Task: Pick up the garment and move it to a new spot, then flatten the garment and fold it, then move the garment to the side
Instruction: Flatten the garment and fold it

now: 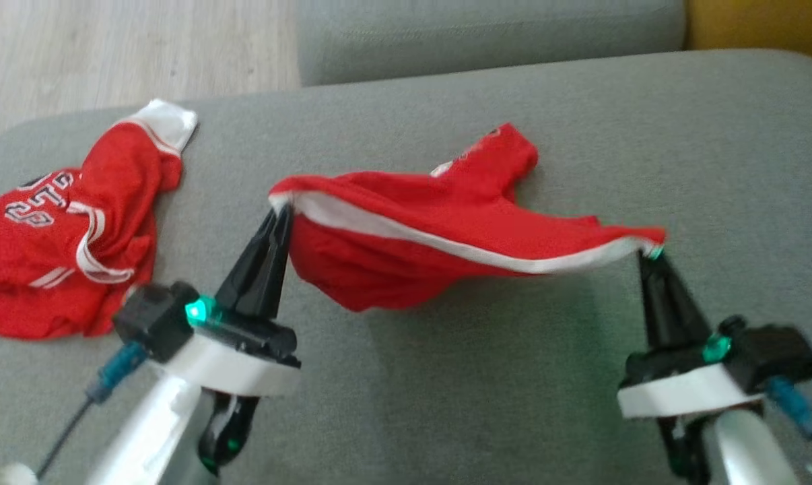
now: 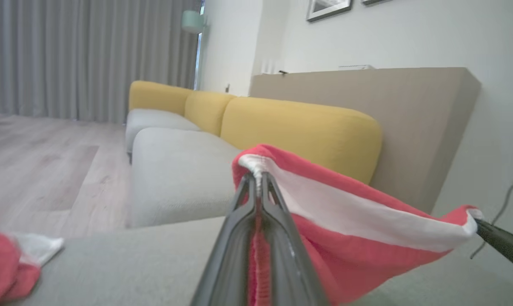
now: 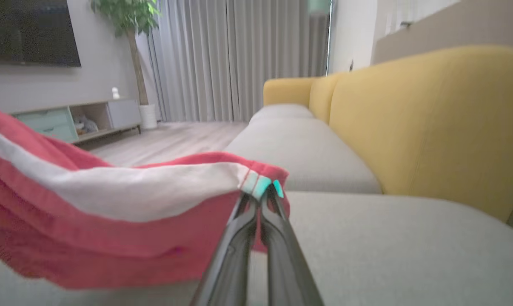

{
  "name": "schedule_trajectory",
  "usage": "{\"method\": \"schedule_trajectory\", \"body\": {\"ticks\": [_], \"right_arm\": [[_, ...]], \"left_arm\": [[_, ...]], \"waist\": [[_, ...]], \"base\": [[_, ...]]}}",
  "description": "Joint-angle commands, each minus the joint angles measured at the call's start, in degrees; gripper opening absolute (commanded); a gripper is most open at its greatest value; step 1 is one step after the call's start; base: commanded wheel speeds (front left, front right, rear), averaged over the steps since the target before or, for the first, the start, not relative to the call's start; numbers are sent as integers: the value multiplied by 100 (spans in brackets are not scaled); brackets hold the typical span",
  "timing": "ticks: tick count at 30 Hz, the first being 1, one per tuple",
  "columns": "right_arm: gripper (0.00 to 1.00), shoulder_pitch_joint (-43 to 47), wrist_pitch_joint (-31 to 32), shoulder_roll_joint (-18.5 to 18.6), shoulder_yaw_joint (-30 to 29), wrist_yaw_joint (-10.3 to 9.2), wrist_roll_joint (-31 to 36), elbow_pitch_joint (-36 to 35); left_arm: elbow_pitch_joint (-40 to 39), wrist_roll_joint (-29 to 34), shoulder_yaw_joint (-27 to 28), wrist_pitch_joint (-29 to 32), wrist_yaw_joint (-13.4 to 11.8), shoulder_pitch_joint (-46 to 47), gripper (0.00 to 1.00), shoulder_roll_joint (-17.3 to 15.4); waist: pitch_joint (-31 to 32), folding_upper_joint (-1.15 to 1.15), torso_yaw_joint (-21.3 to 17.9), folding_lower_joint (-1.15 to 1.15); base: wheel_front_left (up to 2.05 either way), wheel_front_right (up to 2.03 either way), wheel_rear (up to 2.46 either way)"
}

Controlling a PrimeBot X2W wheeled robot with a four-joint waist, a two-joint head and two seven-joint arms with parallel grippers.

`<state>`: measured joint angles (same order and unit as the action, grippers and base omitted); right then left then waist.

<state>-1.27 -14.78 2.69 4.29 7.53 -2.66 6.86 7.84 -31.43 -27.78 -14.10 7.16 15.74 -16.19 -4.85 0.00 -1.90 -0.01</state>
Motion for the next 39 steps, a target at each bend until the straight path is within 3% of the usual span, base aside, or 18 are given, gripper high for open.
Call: {"method": "schedule_trajectory", "body": {"ticks": [1,7,13,22,25,28,30,33,39], "right_arm": [[0,-264,-22,84,91,-4,-47,-334],[0,-1216,-22,574,-146,-4,-306,-916],[0,-2769,16,1172,-214,-4,-491,-388],[0,-4766,26,1448,22,-4,-714,1254],[0,-5363,-7,1438,-56,-4,-645,1634],[0,-5860,-18,1380,-338,-4,-507,1497],[0,-5962,-19,1279,-608,-4,-304,1111],[0,-5822,-20,1200,-687,-4,-229,886],[0,-4554,-21,1065,-499,-4,-254,534]], "left_arm": [[-321,-39,158,38,33,491,0,-221],[-1047,-417,-183,500,33,1484,0,-686],[-1061,-727,-401,856,33,2847,0,-891],[110,-979,-946,940,33,4682,0,-1001],[606,-907,-1083,567,33,5253,0,-952],[1058,-737,-1047,102,33,5797,0,-724],[1213,-554,-953,-69,33,6063,0,-475],[1054,-362,-850,-84,33,5999,0,-386],[471,134,-779,-88,33,4595,0,-513]], "waist": [[101,0,-76,1],[265,0,-224,1],[210,0,-370,1],[-606,0,-462,1],[-910,0,-477,1],[-1149,0,-454,1],[-1289,0,-430,1],[-1356,0,-430,1],[-1409,0,-429,1]], "base": [[0,0,0],[0,0,0],[0,0,0],[0,0,0],[0,0,0],[0,0,0],[0,0,0],[0,0,0],[0,0,0]]}}
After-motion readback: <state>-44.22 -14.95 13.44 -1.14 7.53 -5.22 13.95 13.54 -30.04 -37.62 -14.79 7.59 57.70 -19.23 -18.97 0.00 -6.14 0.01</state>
